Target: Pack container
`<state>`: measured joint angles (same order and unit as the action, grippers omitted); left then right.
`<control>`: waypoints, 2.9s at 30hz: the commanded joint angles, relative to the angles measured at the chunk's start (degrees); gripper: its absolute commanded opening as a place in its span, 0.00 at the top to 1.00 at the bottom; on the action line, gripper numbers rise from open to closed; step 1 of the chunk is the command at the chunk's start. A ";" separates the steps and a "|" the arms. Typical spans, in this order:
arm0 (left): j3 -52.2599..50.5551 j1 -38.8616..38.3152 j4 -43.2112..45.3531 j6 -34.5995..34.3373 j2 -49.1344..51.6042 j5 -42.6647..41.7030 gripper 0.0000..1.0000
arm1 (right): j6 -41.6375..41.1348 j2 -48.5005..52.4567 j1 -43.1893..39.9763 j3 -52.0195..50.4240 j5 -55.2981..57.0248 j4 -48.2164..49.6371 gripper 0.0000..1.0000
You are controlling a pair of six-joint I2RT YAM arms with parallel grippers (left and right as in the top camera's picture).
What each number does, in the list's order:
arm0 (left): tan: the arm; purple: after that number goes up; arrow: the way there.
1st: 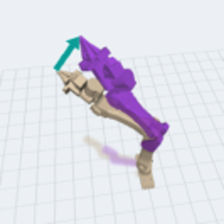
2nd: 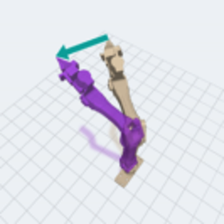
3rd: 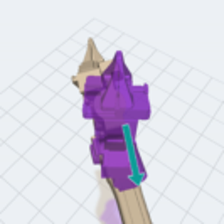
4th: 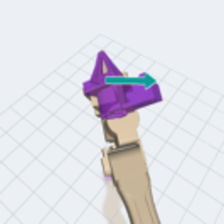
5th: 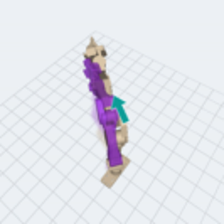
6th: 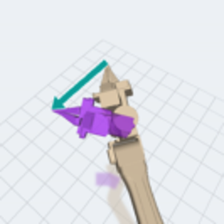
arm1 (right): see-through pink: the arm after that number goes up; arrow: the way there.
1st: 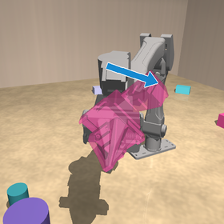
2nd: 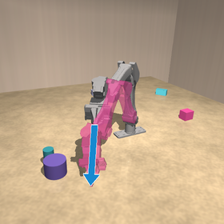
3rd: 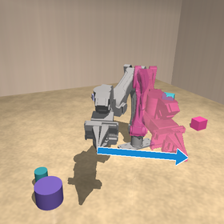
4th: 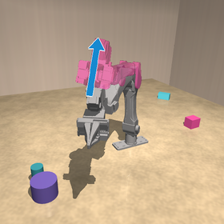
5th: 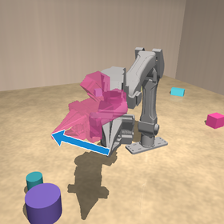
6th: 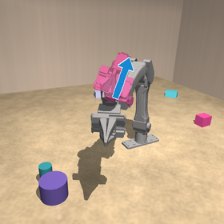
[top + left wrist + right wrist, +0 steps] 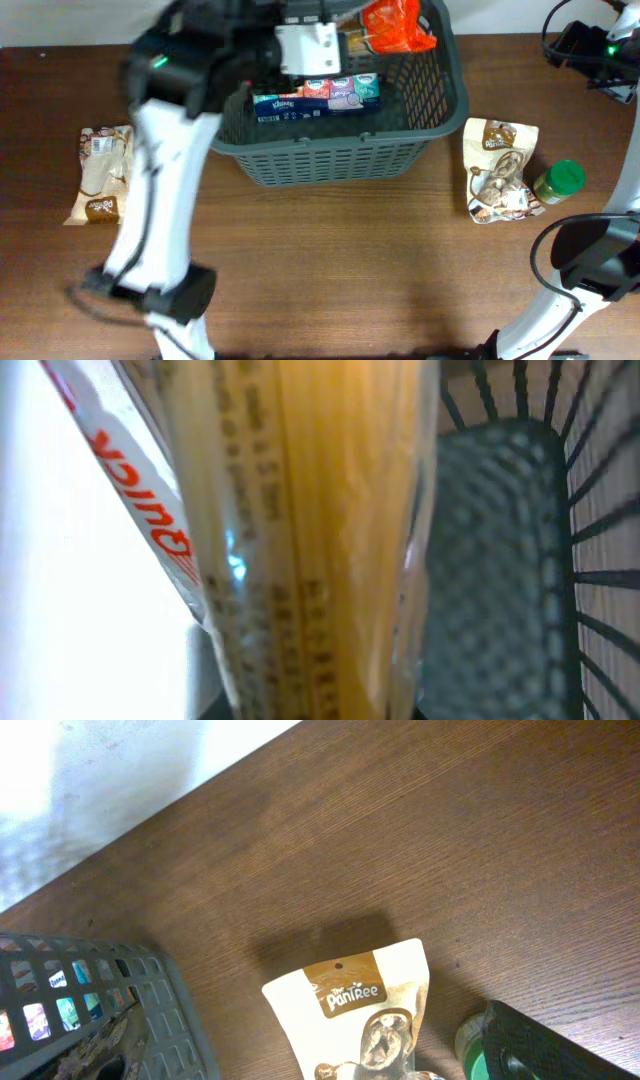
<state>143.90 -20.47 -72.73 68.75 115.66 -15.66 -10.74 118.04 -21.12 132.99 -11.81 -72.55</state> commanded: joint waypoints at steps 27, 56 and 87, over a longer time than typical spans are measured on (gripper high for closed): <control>0.42 -0.13 -14.80 -5.01 22.86 4.81 0.80 | -0.28 0.50 0.09 1.18 0.72 0.15 0.01; 33.46 13.57 -23.96 -54.45 4.90 33.44 0.22 | -0.28 0.50 0.09 1.18 0.72 0.15 0.01; -35.08 49.27 -8.17 -45.99 4.96 3.85 0.25 | -0.28 0.50 0.09 1.18 0.72 0.15 0.01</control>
<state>113.97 27.46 -83.22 21.50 120.92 -9.15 -10.72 118.10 -21.12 132.99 -11.79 -72.55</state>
